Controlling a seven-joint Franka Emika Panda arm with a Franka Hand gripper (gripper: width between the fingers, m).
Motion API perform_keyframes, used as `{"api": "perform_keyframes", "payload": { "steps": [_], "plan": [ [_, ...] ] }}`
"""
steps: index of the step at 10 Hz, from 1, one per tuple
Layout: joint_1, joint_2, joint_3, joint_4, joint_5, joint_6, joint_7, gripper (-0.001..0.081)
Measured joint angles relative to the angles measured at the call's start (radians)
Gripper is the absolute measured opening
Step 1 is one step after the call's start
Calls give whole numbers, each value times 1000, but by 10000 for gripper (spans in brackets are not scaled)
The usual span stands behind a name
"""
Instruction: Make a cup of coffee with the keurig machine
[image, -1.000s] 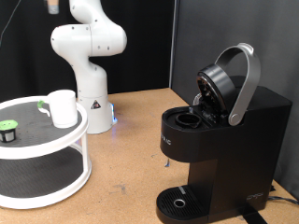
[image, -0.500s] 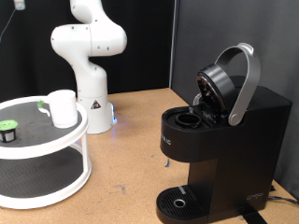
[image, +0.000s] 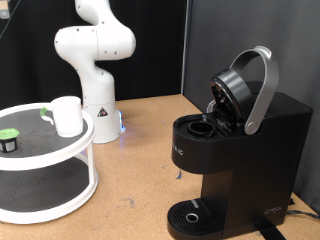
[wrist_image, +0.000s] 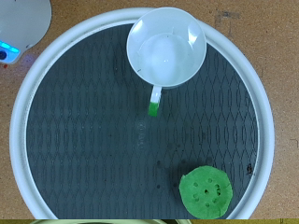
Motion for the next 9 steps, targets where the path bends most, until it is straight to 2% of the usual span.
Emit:
{"api": "perform_keyframes", "payload": {
  "steps": [5, 9],
  "plan": [
    [0, 15, -12, 6, -1, 13, -23, 805],
    [33, 15, -77, 7, 15, 45, -266, 805]
  ]
}}
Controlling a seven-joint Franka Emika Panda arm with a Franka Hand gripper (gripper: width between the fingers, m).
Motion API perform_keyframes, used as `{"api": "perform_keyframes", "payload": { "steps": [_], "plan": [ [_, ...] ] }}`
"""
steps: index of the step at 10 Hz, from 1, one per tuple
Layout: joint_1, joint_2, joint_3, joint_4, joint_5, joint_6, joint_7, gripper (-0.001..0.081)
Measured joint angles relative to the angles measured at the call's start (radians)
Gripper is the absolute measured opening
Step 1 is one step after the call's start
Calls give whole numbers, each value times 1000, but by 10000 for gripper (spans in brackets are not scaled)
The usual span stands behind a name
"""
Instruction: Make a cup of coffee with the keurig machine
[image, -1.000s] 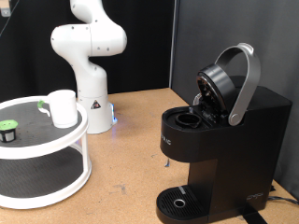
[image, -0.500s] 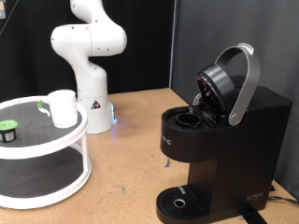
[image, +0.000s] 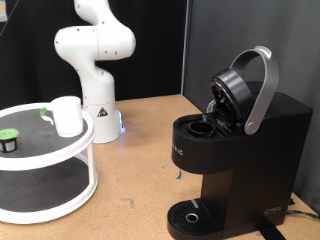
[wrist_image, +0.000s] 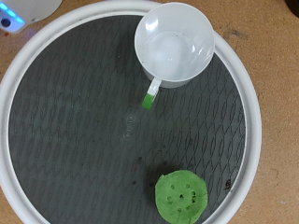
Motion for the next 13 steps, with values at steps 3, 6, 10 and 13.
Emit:
{"api": "perform_keyframes", "payload": {
  "steps": [3, 6, 10, 13],
  "plan": [
    [47, 33, -78, 21, 0, 4, -178, 805],
    [69, 29, -97, 19, 31, 4, -271, 805],
    [150, 50, -145, 25, 40, 42, -454, 805],
    [153, 121, -167, 22, 12, 116, -472, 805]
  ]
}}
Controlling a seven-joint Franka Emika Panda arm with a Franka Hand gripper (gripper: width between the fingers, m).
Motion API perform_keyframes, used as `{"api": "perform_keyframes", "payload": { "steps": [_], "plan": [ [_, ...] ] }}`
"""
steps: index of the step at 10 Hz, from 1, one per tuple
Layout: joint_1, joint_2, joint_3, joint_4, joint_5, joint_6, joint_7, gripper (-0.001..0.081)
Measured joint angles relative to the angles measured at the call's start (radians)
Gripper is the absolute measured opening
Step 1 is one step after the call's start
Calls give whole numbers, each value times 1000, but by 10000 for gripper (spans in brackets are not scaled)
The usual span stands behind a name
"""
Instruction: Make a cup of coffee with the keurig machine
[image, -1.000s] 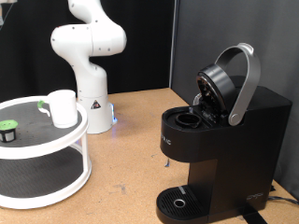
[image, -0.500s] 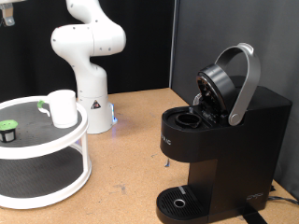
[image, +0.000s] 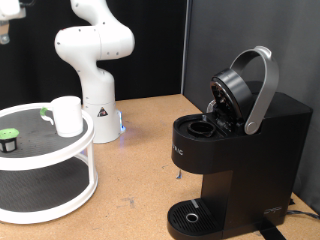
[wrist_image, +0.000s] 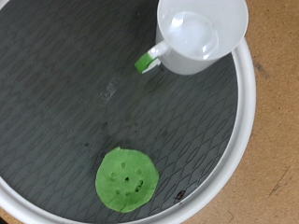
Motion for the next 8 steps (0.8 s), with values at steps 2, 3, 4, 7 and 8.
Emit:
{"api": "perform_keyframes", "payload": {
  "steps": [2, 3, 4, 7, 8],
  "plan": [
    [6, 46, -28, -3, 21, 22, -8, 805],
    [6, 70, -34, -1, 36, 28, -7, 805],
    [6, 69, -34, -1, 34, 28, -7, 805],
    [16, 57, -71, -24, 56, 87, -188, 805],
    [20, 57, -86, -35, 60, 105, -232, 805]
  ]
}}
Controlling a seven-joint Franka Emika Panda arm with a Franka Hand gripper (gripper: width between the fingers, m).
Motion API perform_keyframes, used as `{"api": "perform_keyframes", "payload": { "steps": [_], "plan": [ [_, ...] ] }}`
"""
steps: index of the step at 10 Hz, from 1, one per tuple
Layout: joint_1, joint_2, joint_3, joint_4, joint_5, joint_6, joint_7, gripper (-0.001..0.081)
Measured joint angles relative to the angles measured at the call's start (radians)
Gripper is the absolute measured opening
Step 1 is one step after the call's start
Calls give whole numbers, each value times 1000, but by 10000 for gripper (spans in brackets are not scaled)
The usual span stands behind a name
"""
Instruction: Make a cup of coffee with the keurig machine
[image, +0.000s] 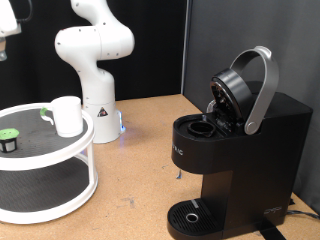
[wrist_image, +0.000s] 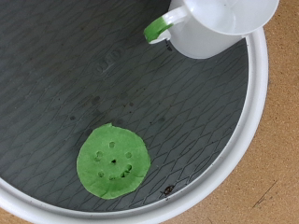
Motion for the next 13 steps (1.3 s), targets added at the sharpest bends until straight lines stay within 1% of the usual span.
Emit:
{"api": "perform_keyframes", "payload": {
  "steps": [3, 5, 7, 9, 10, 12, 13],
  "plan": [
    [5, 16, -33, -48, 10, 74, -59, 805],
    [10, 41, -44, -88, 7, 151, -89, 805],
    [10, 82, -44, -125, -37, 211, -87, 805],
    [10, 116, -42, -152, -46, 258, -59, 805],
    [9, 120, -40, -162, -46, 278, -38, 805],
    [9, 120, -40, -162, -55, 259, -56, 805],
    [9, 120, -37, -167, -75, 259, -62, 805]
  ]
}}
